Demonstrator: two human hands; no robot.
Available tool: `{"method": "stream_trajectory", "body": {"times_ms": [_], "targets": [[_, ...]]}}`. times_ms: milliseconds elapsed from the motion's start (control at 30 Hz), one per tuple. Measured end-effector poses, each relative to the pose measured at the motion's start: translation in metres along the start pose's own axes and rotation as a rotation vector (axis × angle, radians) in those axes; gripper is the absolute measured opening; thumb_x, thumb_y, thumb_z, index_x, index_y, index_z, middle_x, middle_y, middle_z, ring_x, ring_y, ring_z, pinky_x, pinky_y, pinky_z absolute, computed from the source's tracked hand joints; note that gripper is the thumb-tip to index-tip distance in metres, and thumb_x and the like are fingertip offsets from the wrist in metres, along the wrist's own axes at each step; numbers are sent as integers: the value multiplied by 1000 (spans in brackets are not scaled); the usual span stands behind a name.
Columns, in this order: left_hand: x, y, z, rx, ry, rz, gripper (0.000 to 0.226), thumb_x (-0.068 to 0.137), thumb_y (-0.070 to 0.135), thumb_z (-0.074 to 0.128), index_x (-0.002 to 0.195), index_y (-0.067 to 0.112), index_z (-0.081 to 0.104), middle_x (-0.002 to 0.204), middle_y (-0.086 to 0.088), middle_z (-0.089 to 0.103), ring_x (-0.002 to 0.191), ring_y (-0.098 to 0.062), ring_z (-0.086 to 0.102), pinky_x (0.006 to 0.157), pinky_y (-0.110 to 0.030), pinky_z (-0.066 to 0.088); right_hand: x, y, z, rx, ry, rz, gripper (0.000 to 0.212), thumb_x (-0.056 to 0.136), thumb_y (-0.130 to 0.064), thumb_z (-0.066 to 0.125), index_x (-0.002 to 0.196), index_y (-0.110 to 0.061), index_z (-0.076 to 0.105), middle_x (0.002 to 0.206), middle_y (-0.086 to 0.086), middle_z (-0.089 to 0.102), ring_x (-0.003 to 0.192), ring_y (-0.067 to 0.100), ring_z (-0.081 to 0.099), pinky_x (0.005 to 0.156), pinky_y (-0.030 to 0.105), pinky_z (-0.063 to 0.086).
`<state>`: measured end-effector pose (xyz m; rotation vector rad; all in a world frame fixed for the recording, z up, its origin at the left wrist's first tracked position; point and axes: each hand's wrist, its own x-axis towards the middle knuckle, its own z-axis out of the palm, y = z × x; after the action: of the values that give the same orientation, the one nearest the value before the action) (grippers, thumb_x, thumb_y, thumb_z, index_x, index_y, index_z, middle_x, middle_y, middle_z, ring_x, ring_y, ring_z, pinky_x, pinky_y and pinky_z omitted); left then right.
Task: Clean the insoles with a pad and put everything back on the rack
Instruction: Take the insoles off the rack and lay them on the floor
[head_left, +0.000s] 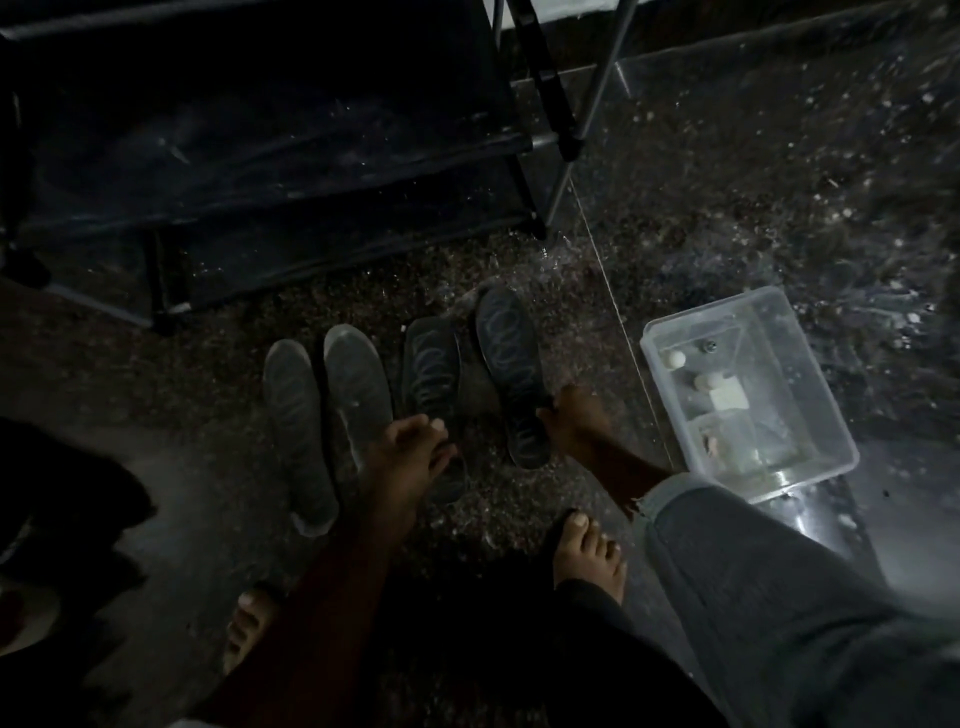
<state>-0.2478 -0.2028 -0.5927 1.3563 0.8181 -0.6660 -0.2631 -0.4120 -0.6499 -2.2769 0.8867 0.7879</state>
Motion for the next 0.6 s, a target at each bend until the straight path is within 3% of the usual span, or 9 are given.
{"method": "stream_trajectory", "body": {"times_ms": [100,200,367,433,500,600], "targets": [[5,3,-2,37,-1,5,24,93,11,61,114,4,52,103,-16,63,85,-24,65,57,-18,54,8,1,9,3,-19,18,41,94,-32,57,127,-9,51,127,16,55,115,31,55,90,39,48],[4,13,-6,54,4,33,23,93,10,60,114,4,52,95,-12,65,77,-21,65,53,-16,53,13,1,12,-17,-29,29,35,96,-29,53,126,-12,52,126,14,56,113,29,56,90,39,48],[-4,28,-11,98,-7,30,32,96,14,56,124,-1,51,106,-15,65,82,-22,65,70,-26,51,9,-6,-6,64,-81,-10,28,94,-23,55,115,-4,58,114,17,63,104,33,62,88,42,53],[-12,37,-5,129,-12,33,28,98,19,54,121,3,53,117,-17,63,88,-23,65,78,-29,51,0,-8,-21,117,-76,-67,18,94,-22,57,99,-6,64,101,18,68,94,33,66,81,40,54],[-22,47,3,163,-43,18,35,99,28,50,128,8,52,126,-14,61,102,-25,63,85,-32,48,-17,-10,-37,286,-86,-119,18,93,-20,60,76,-15,60,81,12,66,78,27,66,71,38,54],[-40,61,16,193,-118,4,55,98,47,43,140,12,44,134,-7,57,117,-24,58,93,-33,46,-56,-18,-64,697,-170,-251,24,94,-5,59,73,-12,51,63,5,56,55,14,57,51,28,48]]}}
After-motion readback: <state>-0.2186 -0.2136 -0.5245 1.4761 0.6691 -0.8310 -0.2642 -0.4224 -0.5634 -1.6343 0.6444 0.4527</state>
